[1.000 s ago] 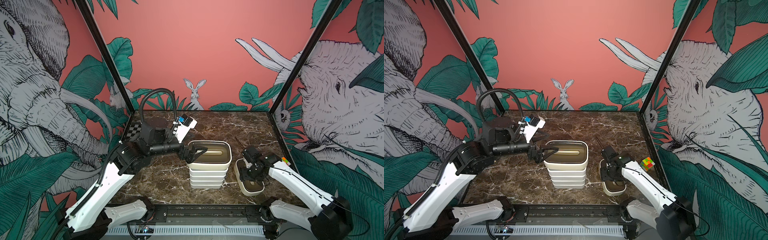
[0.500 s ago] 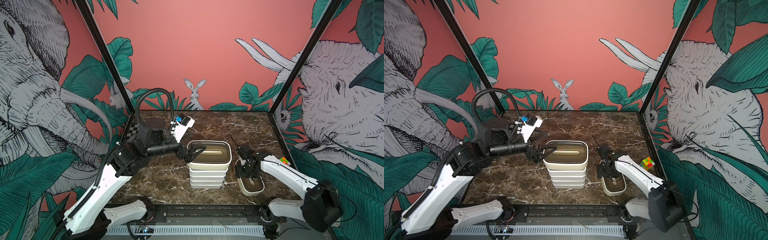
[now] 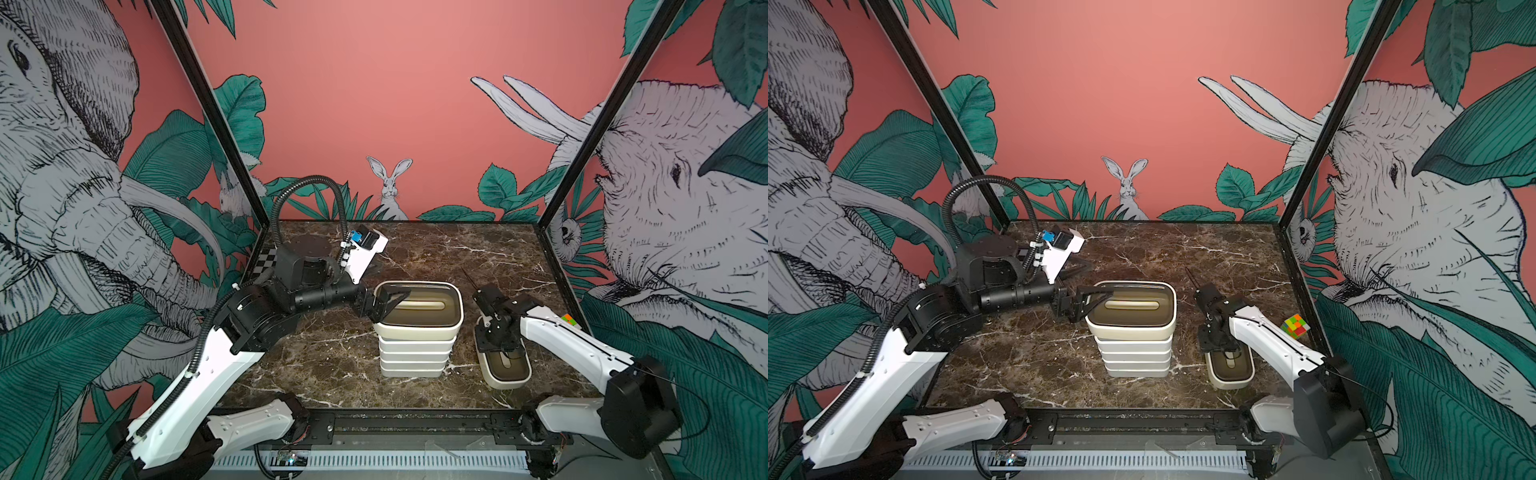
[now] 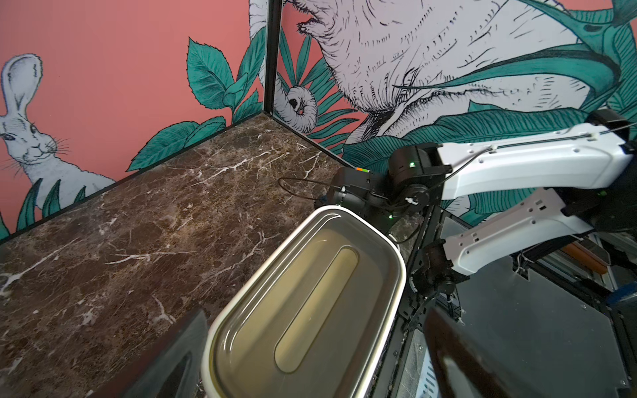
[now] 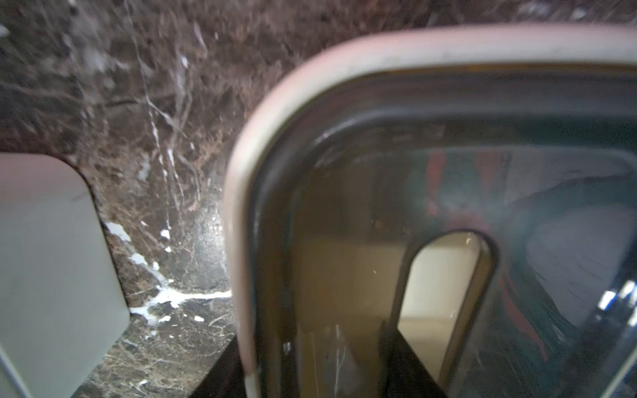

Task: Stack the tissue boxes
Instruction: Pick up the tissue box from the center of the board, then place the tissue box at the tissue box.

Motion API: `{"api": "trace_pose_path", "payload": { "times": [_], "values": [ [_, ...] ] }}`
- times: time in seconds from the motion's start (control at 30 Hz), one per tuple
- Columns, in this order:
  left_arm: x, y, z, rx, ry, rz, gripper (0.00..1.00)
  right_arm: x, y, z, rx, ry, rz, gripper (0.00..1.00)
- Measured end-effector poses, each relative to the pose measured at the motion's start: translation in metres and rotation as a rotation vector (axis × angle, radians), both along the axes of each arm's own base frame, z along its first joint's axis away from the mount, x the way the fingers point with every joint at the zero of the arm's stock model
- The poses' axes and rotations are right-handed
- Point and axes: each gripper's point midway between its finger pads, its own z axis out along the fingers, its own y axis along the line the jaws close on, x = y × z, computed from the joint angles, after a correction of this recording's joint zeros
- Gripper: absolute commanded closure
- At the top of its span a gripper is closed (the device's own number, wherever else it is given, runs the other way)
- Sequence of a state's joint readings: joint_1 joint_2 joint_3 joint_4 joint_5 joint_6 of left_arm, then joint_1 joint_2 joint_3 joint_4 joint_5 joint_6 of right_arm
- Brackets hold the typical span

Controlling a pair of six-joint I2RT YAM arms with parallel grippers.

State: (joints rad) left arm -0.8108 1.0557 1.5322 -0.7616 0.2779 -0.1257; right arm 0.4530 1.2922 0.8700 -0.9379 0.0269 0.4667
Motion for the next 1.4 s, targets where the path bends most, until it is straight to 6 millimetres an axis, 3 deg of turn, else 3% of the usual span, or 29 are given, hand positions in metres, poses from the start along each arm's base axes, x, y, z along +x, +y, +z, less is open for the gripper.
{"api": "trace_pose_path", "payload": {
  "times": [0.13,0.37,0.5,0.6,0.73,0.93,1.2,1.4],
  "values": [
    [0.011,0.003,0.003,0.016,-0.029,0.053,0.01,0.031,-0.011,0.031,0.052,-0.071,-0.045,0.54],
    [0.042,-0.001,0.002,0.039,-0.006,0.153,0.01,0.090,-0.040,0.106,0.068,-0.216,-0.059,0.54],
    [0.065,0.019,-0.004,0.017,0.088,0.267,0.01,0.123,-0.027,0.168,0.094,-0.346,0.077,0.54],
    [0.081,0.039,-0.010,-0.047,0.179,0.352,0.00,0.136,-0.008,0.218,0.115,-0.470,0.231,0.53],
    [0.092,0.056,-0.023,-0.149,0.315,0.405,0.00,0.129,0.031,0.274,0.144,-0.598,0.502,0.54],
    [0.095,0.052,-0.030,-0.212,0.399,0.388,0.00,0.112,0.079,0.333,0.191,-0.694,0.826,0.52],
    [0.097,0.044,-0.033,-0.278,0.417,0.352,0.00,0.081,0.131,0.341,0.214,-0.674,1.124,0.54],
    [0.082,0.047,-0.008,-0.343,0.340,0.307,0.00,0.054,0.159,0.345,0.232,-0.684,1.262,0.54]
  ]
}}
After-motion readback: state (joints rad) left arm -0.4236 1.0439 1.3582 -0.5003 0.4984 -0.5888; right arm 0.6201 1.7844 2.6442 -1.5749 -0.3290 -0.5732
